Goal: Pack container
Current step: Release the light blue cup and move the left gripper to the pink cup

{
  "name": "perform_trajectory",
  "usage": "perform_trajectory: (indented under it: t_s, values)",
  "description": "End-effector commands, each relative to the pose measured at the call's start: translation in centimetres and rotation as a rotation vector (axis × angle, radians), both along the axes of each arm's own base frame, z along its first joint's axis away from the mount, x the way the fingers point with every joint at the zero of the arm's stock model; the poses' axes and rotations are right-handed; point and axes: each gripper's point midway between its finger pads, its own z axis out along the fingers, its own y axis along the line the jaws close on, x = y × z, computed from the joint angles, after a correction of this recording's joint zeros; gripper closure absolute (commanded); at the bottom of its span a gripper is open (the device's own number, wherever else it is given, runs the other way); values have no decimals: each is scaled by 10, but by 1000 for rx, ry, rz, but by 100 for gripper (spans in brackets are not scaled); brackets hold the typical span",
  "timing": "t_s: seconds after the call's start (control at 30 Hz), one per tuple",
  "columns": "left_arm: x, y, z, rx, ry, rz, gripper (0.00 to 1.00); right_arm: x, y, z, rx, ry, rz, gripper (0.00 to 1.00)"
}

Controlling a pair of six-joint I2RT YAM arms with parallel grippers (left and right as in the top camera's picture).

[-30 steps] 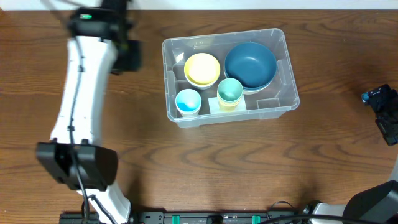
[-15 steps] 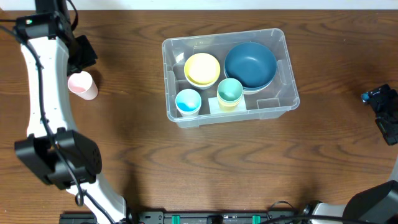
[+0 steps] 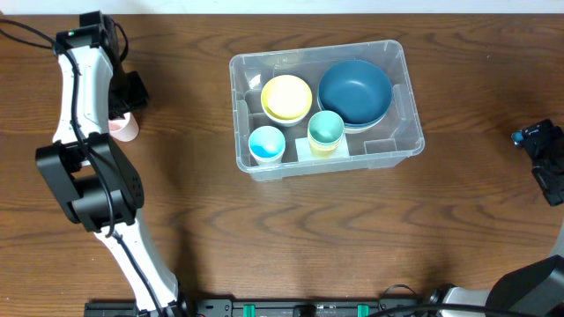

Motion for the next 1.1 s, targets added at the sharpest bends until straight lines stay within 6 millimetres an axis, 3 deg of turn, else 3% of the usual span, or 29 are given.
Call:
perform_trajectory:
  t_s: [0.0, 0.2, 0.33, 0.4, 1.07]
  values:
    - [0, 6, -12, 12, 25, -25, 63, -2, -2, 1, -2, -2, -15, 1]
    - [8, 8, -17, 19, 7, -62, 64, -1, -2, 1, -2, -2, -15, 1]
    - [11, 8, -17, 22, -1, -69, 86, -1, -2, 1, -2, -2, -15, 1]
    - [11, 8, -18, 21, 0, -69, 91, -1, -2, 1, -2, -2, -15, 1]
    - [-4, 5, -45, 8, 56, -92, 94, -1, -2, 1, -2, -2, -15, 1]
